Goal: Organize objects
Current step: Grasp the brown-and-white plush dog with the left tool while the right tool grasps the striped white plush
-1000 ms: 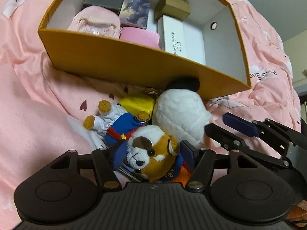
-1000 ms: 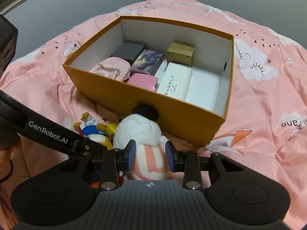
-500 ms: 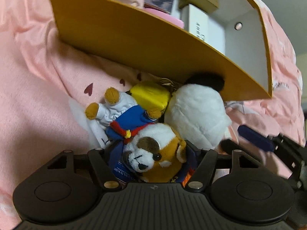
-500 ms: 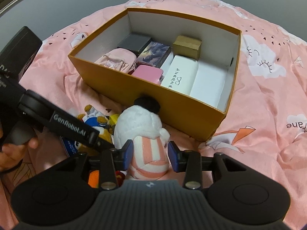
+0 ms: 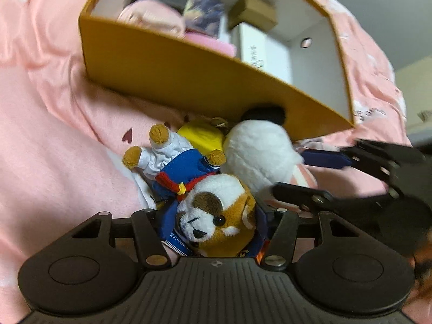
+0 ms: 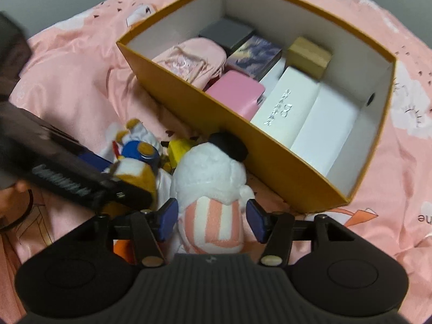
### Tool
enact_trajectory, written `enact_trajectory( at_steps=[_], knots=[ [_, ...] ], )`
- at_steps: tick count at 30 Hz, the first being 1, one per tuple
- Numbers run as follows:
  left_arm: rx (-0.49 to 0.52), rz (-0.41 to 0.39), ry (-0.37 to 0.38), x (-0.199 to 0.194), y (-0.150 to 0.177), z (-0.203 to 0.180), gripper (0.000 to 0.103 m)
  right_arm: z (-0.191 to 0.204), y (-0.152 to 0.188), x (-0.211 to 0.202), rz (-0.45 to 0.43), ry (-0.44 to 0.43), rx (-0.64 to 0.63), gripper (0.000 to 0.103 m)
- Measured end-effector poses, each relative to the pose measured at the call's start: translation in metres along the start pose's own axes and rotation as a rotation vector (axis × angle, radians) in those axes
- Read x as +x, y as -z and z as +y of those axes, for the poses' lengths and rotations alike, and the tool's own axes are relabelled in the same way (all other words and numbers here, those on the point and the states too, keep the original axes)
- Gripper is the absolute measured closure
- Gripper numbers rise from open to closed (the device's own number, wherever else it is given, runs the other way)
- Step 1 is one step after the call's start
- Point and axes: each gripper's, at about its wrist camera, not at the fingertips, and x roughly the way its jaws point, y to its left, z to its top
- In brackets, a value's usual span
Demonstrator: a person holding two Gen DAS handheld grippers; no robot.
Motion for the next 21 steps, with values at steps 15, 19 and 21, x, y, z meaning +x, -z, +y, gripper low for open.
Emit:
enact_trajectory(
  at_steps=[15,19,21],
  knots=[
    [0.249,-0.121,-0.018,-0.043,-0.005,-0.013,0.037,-0.007,-0.016,0.028,0.079,-0.024,0.107,0.047],
    [0.283,-0.132,-0.007,-0.044,-0.005,-0.017,0.037,0.004,-0.012,0.018,0.057,0.028,0.086,0.051],
    [0.299,-0.14,-0.003,-0.047,-0.005,-0.018,0.037,0.007,-0.009,0.009,0.034,0.048,0.087,0.051]
  ],
)
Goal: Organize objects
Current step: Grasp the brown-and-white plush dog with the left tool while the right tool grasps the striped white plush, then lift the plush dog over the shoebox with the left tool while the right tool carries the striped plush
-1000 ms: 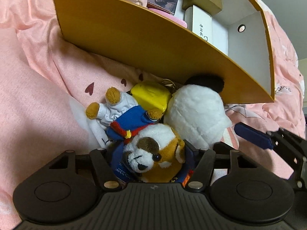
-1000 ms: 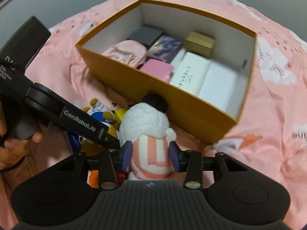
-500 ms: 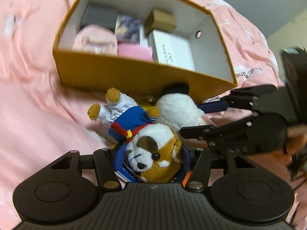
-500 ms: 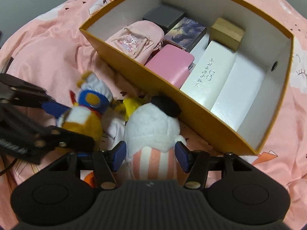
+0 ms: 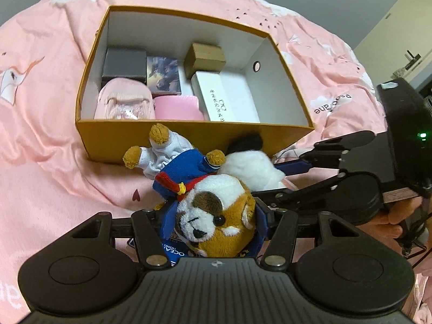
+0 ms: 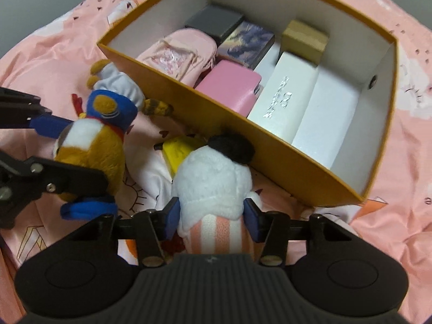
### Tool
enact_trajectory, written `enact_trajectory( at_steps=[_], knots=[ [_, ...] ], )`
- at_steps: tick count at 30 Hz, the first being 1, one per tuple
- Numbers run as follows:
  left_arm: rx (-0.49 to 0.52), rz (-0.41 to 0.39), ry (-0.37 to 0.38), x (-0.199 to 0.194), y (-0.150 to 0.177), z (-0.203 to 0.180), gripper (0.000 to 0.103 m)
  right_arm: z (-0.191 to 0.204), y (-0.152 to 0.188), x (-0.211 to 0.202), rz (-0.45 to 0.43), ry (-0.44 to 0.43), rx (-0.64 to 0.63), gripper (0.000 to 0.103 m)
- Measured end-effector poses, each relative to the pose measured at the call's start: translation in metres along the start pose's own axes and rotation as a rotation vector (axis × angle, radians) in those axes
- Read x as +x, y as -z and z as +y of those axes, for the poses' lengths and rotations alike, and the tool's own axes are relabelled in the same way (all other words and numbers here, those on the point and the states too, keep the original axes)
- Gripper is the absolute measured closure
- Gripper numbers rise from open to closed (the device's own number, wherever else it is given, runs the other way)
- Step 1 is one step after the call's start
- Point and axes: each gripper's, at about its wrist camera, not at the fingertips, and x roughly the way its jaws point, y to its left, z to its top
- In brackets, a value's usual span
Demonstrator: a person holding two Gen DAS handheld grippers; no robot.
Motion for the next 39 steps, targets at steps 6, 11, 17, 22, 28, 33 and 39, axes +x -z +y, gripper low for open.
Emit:
enact_trajectory(
  at_steps=[6,11,17,22,28,33,39],
  knots=[
    [0.045,-0.021,0.03,-0.011,-0.004,-0.006,0.037,-0.008,0.008,-0.033,-0.082,-0.001,0.093,0.052],
    [0.084,-0.051,0.053,-0.023,-0.015,-0.011,0.037,-0.022,0.011,-0.067,-0.152,-0.064,0.224,0.052],
    [0.135,-0.094,0.064,-0.034,-0.035,-0.019,0.037,-0.028,0.002,-0.108,-0.276,-0.046,0.278,0.052],
    [0.187,-0.136,0.066,-0.037,-0.057,-0.028,0.037,-0.035,-0.01,-0.124,-0.349,0.008,0.304,0.052],
    [0.22,-0.149,0.065,-0.02,-0.09,-0.028,0.037,-0.053,-0.028,-0.114,-0.388,0.103,0.37,0.052],
    [0.273,-0.112,0.05,0.008,-0.11,-0.026,0.037,-0.067,-0.047,-0.086,-0.365,0.191,0.381,0.052],
    [0.313,-0.056,0.05,0.035,-0.121,-0.017,0.037,-0.068,-0.061,-0.047,-0.317,0.314,0.363,0.052]
  ],
)
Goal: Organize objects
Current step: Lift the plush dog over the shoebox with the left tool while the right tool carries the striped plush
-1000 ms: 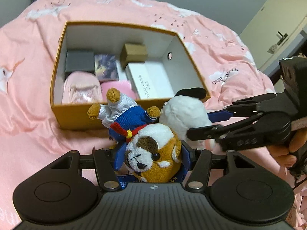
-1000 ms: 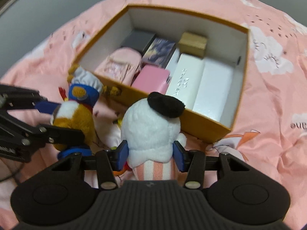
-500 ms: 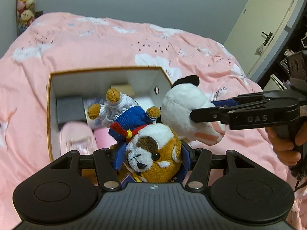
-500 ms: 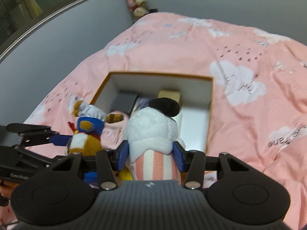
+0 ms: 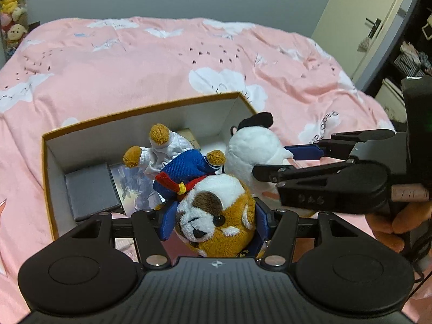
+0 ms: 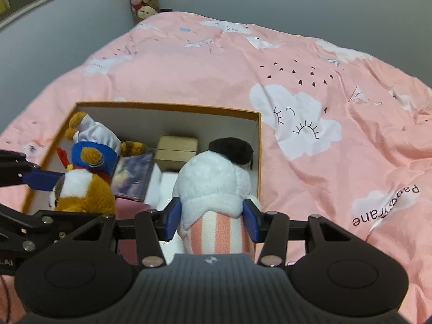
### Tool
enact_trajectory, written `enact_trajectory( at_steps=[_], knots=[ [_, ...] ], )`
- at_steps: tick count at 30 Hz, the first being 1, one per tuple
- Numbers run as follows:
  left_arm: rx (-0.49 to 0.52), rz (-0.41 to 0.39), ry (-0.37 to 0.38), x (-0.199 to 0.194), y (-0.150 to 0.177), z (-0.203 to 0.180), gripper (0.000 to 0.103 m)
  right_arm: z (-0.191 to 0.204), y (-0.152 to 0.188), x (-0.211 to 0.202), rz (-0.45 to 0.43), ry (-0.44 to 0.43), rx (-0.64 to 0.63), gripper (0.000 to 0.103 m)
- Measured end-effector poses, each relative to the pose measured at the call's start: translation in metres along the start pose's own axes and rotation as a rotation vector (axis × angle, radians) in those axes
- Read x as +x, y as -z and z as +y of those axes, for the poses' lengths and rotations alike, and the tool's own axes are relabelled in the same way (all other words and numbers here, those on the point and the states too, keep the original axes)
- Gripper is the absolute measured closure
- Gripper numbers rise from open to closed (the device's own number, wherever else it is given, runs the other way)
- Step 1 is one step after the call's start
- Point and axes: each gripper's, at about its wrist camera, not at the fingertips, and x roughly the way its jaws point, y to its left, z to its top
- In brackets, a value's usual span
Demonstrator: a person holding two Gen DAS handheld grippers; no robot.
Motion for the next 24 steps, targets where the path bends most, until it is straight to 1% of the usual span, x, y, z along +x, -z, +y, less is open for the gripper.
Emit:
enact_trajectory(
  at_steps=[5,11,14,17,21,24],
  knots=[
    [0.022,0.03,-0.001,0.015,0.001,0.009,0.037,0.02,0.004,0.026,0.013,0.1,-0.063,0.052],
    [0.021,0.05,0.003,0.026,0.001,0.022,0.037,0.017,0.008,0.051,0.094,0.117,-0.044,0.051],
    [0.011,0.064,0.011,0.032,0.001,0.027,0.037,0.011,0.006,0.056,0.137,0.099,-0.024,0.049],
    [0.013,0.068,0.025,0.034,0.001,0.029,0.037,0.009,0.002,0.056,0.179,0.073,-0.039,0.049],
    [0.031,0.068,0.033,0.034,-0.001,0.027,0.037,0.002,-0.005,0.055,0.257,0.014,-0.053,0.05],
    [0.042,0.068,0.035,0.033,-0.003,0.025,0.037,-0.002,-0.011,0.045,0.273,-0.022,-0.074,0.05]
  ],
)
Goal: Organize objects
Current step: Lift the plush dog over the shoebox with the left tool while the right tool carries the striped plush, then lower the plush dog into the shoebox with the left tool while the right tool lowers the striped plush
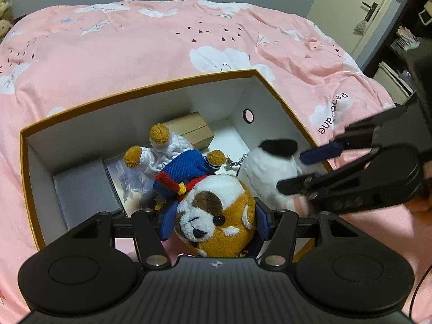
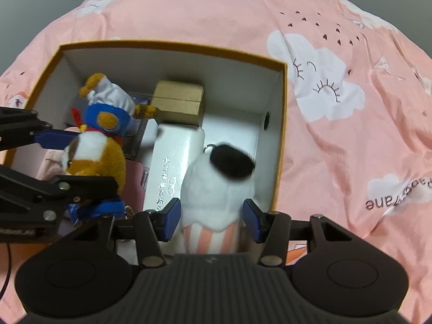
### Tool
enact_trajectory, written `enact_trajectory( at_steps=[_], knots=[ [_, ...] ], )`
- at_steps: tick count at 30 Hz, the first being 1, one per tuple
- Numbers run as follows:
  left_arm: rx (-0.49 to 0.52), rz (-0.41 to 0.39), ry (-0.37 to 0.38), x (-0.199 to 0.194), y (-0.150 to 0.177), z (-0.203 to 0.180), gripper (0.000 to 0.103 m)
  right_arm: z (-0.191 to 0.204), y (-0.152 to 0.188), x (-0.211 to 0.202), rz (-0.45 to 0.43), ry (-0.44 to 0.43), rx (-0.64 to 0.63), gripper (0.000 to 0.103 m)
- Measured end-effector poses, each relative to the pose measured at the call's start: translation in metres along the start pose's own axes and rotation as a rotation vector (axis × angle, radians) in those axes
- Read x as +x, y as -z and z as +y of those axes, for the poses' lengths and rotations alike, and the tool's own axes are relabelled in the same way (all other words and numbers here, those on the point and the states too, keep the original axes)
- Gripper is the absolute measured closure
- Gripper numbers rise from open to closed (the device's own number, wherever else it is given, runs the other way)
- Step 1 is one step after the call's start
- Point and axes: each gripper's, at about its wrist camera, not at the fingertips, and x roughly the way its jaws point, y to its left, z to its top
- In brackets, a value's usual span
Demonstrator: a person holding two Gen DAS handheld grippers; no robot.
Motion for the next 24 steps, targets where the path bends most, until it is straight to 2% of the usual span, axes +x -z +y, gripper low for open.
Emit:
enact_trajectory(
  at_steps=[3,5,8,10,15,18,21,24],
  knots=[
    [0.015,-0.003,-0.003,0.0,-0.004,-0.002,0.037,-0.001,-0.009,-0.011,-0.039,-0.012,-0.059,0.053],
    [0.032,-0.004,-0.004,0.0,-0.007,-0.004,0.037,0.0,-0.018,-0.012,-0.046,-0.002,-0.095,0.059],
    [0.063,-0.002,-0.001,0.001,-0.009,-0.008,0.037,0.0,-0.024,-0.003,-0.012,-0.026,-0.132,0.069],
    [0.089,-0.006,-0.003,0.001,-0.011,-0.012,0.037,0.001,-0.023,0.003,0.0,-0.003,-0.158,0.081],
    [0.153,-0.023,0.002,0.002,-0.021,-0.022,0.037,-0.003,-0.016,0.016,0.019,0.01,-0.175,0.083],
    [0.224,-0.035,-0.009,0.003,-0.03,-0.032,0.037,-0.011,-0.017,0.011,0.0,-0.032,-0.145,0.083],
    [0.3,-0.04,-0.021,0.005,-0.042,-0.042,0.037,-0.023,-0.018,-0.005,-0.044,-0.058,-0.109,0.085],
    [0.394,-0.044,-0.035,0.011,-0.055,-0.054,0.037,-0.028,-0.018,-0.025,-0.113,-0.037,-0.128,0.086]
  ],
)
